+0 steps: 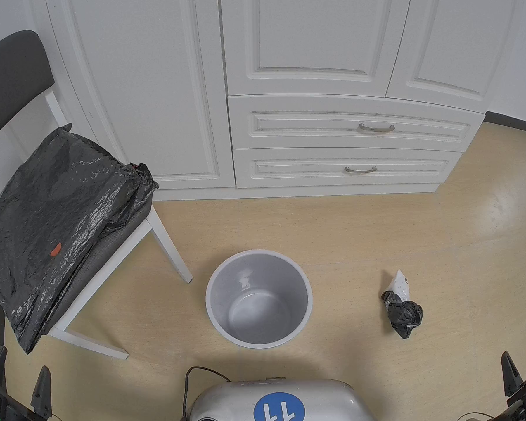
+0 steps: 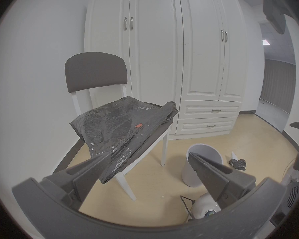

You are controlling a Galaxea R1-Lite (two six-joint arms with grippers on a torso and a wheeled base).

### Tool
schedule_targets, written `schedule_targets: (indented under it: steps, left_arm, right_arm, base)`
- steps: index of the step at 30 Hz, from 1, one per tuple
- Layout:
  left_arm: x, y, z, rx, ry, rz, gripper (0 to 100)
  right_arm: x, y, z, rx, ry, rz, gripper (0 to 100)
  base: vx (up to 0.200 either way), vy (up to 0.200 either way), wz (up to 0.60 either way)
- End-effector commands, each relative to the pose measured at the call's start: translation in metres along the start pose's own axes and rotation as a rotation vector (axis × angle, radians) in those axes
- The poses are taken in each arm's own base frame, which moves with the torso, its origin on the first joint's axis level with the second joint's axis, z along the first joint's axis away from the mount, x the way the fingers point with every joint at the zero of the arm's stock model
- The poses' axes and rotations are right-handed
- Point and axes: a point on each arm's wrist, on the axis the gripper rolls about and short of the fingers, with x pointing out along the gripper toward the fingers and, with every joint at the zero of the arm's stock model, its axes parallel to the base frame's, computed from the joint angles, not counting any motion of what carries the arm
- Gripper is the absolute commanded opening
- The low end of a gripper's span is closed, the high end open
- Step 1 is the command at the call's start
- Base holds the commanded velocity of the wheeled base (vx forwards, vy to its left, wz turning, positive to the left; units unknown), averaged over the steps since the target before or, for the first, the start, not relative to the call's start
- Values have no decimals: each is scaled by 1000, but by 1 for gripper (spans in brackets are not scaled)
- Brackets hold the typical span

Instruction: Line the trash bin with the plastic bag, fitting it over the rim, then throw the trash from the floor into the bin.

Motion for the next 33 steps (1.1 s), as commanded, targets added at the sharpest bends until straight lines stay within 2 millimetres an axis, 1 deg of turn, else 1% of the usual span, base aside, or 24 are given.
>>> schedule_targets:
  steps: [1, 8, 12, 15, 18, 21, 23, 25, 26, 28, 29, 30, 31, 32, 33]
  left_arm:
    - [0, 0, -5, -2, 1, 3, 100]
    - [0, 0, -5, -39, -6, 15, 100]
    - [0, 0, -5, 25, -5, -5, 100]
    - [0, -1, -5, 47, -6, -34, 100]
    - [0, -1, -4, 39, -9, -32, 100]
    - [0, -1, -3, 7, -17, -23, 100]
    - [-5, -1, 22, -115, -187, -36, 100]
    - [-5, -1, 22, -115, -187, -36, 100]
    - [-15, -2, 50, -181, -323, -113, 100]
    - [-19, -2, 65, -104, -327, -120, 100]
    - [-19, -2, 67, -94, -322, -117, 100]
    - [-19, -2, 78, -47, -288, -105, 100]
    - [-18, -2, 87, -26, -255, -95, 100]
    - [-16, -2, 97, -11, -217, -87, 100]
    - [-15, -2, 99, -8, -204, -85, 100]
  right_arm:
    - [0, 0, -5, 0, -1, 0, 100]
    - [0, 0, -5, 2, -1, -2, 100]
    - [0, 0, -5, -10, -1, -9, 100]
    - [0, 0, -5, -76, 1, 18, 100]
    - [0, 1, -5, -72, -3, 31, 100]
    - [0, 1, -4, -20, -8, 29, 100]
    - [0, 0, -4, 0, -11, 14, 100]
    - [0, 0, -4, 0, -11, 14, 100]
    - [0, 0, -4, -4, -11, 13, 100]
    - [0, 0, -4, -7, -11, 13, 100]
    - [0, 0, -4, -7, -11, 14, 100]
    - [0, 0, -3, -9, -17, 17, 100]
    - [-2, 1, 8, 18, -80, 26, 100]
    - [-9, 2, 30, 62, -194, 61, 100]
    - [-12, 2, 38, 78, -226, 78, 100]
  base:
    - [0, 0, 0]
    - [0, 0, 0]
    - [0, 0, 0]
    - [0, 0, 0]
    - [0, 0, 0]
    - [0, 0, 0]
    - [0, 0, 0]
    - [0, 0, 0]
    - [0, 0, 0]
    - [0, 0, 0]
    - [0, 0, 0]
    - [0, 0, 0]
    - [0, 0, 0]
    - [0, 0, 0]
    - [0, 0, 0]
